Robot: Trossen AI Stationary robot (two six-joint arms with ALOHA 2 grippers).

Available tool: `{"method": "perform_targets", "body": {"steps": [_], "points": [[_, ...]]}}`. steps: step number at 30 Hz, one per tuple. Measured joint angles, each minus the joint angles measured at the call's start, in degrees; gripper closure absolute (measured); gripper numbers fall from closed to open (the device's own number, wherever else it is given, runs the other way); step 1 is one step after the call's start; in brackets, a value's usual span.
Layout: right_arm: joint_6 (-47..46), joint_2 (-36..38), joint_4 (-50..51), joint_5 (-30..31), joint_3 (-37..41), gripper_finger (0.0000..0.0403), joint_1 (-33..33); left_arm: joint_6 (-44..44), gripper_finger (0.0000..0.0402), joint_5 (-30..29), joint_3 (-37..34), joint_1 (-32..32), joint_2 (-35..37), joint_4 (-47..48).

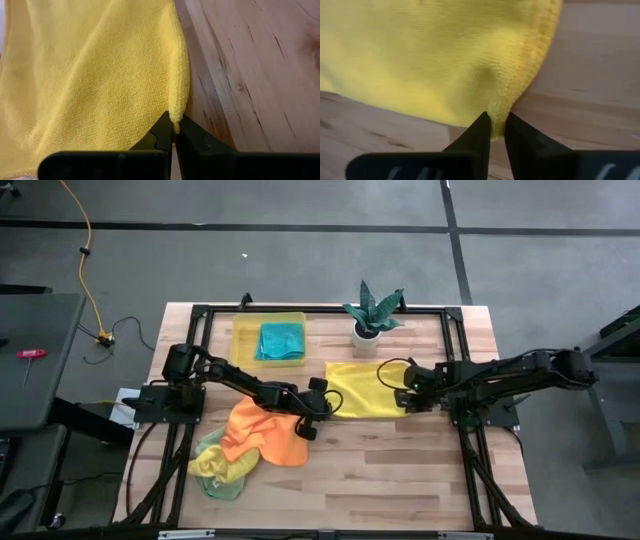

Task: Fold microfiber towels
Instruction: Fold the right yellow microfiber cloth

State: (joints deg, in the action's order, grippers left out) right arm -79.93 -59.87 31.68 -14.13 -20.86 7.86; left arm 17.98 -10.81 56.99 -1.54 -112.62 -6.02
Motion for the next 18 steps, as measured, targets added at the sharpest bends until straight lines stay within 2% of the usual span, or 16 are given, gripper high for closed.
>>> {"method": "perform_targets", "body": {"steps": [5, 11, 18], "points": [[2.08, 0.01, 2.07, -0.99, 0.00, 0.0397, 0.00, 0.11, 0.0402, -0.26, 0.00, -0.01, 0.00, 0.18], [3.68, 1.23, 2.42, -4.68, 0.00, 0.0400, -0.02, -2.72, 0.0402, -0.19, 0.00, -0.04, 1.08, 3.03], [4.49, 6.08, 2.16, -12.40, -0.09, 0.0401, -0.02, -10.51, 0.0402, 6.61, -0.02, -0.04, 5.52, 11.36]]}}
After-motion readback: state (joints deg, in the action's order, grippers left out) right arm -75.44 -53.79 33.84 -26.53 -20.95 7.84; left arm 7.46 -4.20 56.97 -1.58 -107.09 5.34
